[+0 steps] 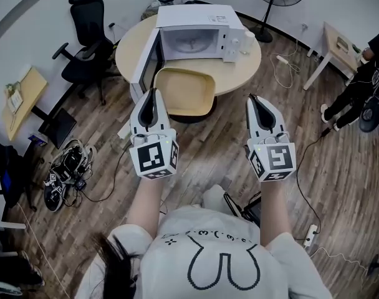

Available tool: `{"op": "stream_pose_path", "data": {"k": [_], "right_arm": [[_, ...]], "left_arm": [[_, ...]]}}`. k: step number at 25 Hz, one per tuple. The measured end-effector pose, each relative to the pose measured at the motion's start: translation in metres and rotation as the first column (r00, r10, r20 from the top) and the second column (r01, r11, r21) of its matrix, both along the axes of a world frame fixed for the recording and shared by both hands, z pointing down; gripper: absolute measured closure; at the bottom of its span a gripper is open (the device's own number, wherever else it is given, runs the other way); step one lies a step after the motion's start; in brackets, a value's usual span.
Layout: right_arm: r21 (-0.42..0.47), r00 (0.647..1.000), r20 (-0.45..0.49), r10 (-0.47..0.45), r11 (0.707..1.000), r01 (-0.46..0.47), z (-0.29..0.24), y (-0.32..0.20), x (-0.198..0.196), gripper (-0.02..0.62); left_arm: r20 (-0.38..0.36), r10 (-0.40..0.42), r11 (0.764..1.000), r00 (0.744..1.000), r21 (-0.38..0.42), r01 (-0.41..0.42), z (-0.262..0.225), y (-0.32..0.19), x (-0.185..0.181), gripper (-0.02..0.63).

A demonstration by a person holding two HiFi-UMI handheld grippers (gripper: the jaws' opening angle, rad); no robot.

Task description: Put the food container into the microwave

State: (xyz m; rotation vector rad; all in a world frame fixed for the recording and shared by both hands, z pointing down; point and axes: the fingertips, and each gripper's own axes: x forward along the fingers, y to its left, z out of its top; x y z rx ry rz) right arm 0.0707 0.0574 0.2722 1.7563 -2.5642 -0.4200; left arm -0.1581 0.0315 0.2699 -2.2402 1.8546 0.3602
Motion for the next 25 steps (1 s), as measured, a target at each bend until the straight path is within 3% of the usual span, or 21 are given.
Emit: {"op": "stream_pose_path", "data": {"k": [12,25], "right_arm": [[-0.021,0.999,0.032,-0.028,0.999,0.028,0.016,-0.093,0.012,0.563],[-0.054,0.995,0.040,-0.096,0.994,0.098,0.023,-0.244,0.028,0.563]], "left_arm": [[-0.015,-0.035,0.999,0.999,-0.038,0.034,0.013,-0.089,0.008,0.588],[-0.044,-0.104,0.989,0.994,-0.113,0.099,0.036,-0.229,0.020,0.588]]}}
